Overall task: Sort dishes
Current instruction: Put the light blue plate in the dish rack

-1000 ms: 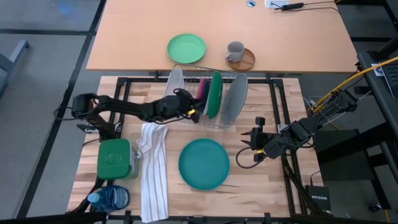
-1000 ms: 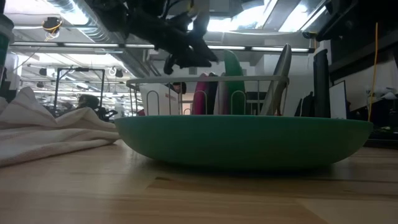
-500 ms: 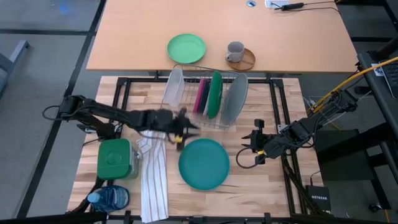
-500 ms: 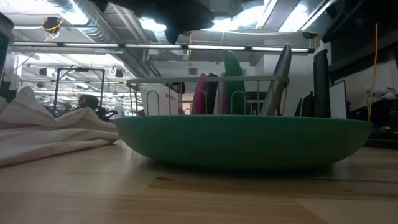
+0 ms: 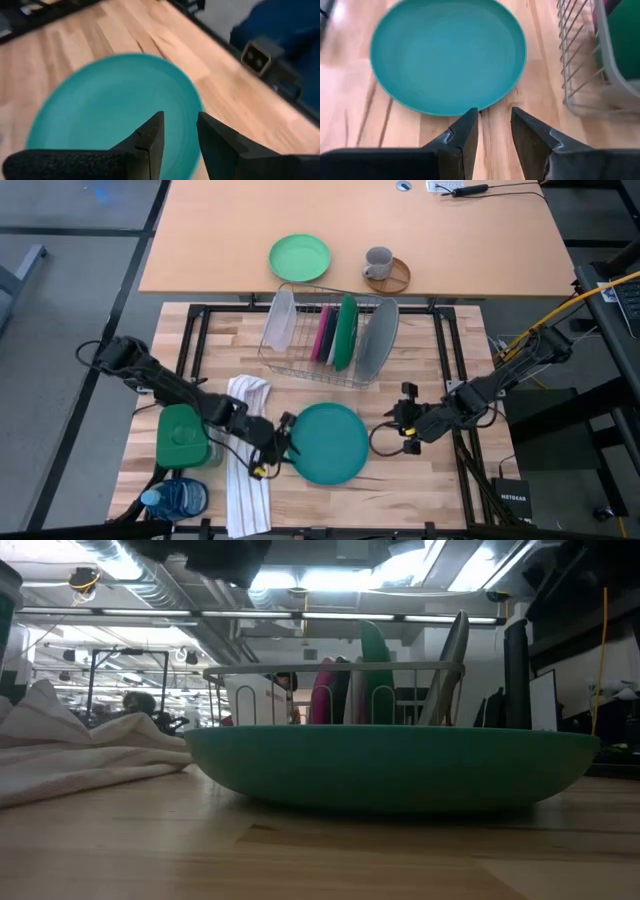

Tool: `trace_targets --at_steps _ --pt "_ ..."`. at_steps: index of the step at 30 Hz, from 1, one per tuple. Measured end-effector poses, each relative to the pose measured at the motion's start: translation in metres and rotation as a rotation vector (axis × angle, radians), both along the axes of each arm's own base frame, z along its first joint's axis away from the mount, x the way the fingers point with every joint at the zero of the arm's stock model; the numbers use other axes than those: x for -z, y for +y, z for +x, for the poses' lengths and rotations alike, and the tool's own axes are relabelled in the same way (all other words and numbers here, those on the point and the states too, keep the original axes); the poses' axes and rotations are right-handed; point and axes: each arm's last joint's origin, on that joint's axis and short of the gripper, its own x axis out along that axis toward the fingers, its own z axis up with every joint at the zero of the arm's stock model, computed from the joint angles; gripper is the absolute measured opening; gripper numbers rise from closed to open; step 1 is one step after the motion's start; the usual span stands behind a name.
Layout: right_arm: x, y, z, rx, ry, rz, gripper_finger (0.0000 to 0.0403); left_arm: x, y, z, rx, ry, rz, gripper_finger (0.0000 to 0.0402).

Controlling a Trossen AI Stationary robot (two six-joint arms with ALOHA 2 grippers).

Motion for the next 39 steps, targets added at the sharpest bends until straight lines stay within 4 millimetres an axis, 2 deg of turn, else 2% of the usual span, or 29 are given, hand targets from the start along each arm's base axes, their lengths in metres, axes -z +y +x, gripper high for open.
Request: trace_targets --at_steps 5,14,18,25,29,33,36,39 --pt "0.016 0.007 0.010 0.046 0.066 0.002 0.0121 0.027 -0.014 0.004 0.041 0.058 0.095 0.0107" --pt "0.043 0.021 0.028 0.037 0.165 0.041 0.0121 0.065 -0.026 0.008 0.083 0.158 0.170 0.0107" --pt "0.052 0.026 0.035 0.035 0.171 0.040 0.0121 0.079 -0.026 0.010 0.086 0.179 0.229 0.0107" --pt "0.059 0.028 0.038 0.037 0.194 0.024 0.0121 0.098 -0.022 0.014 0.033 0.162 0.465 0.0107" --pt "0.059 0.028 0.038 0.037 0.193 0.025 0.0121 0.102 -0.022 0.015 0.068 0.158 0.510 0.0095" --pt "0.058 0.028 0.039 0.035 0.182 0.032 0.0121 0.102 -0.023 0.015 0.069 0.156 0.507 0.0043" --pt "0.056 0.028 0.038 0.035 0.172 0.039 0.0121 0.098 -0.024 0.019 -0.017 0.119 0.430 0.0012" --pt "0.048 0.026 0.035 0.015 0.145 0.042 0.0121 0.093 -0.026 0.025 -0.107 0.067 0.299 0.0017"
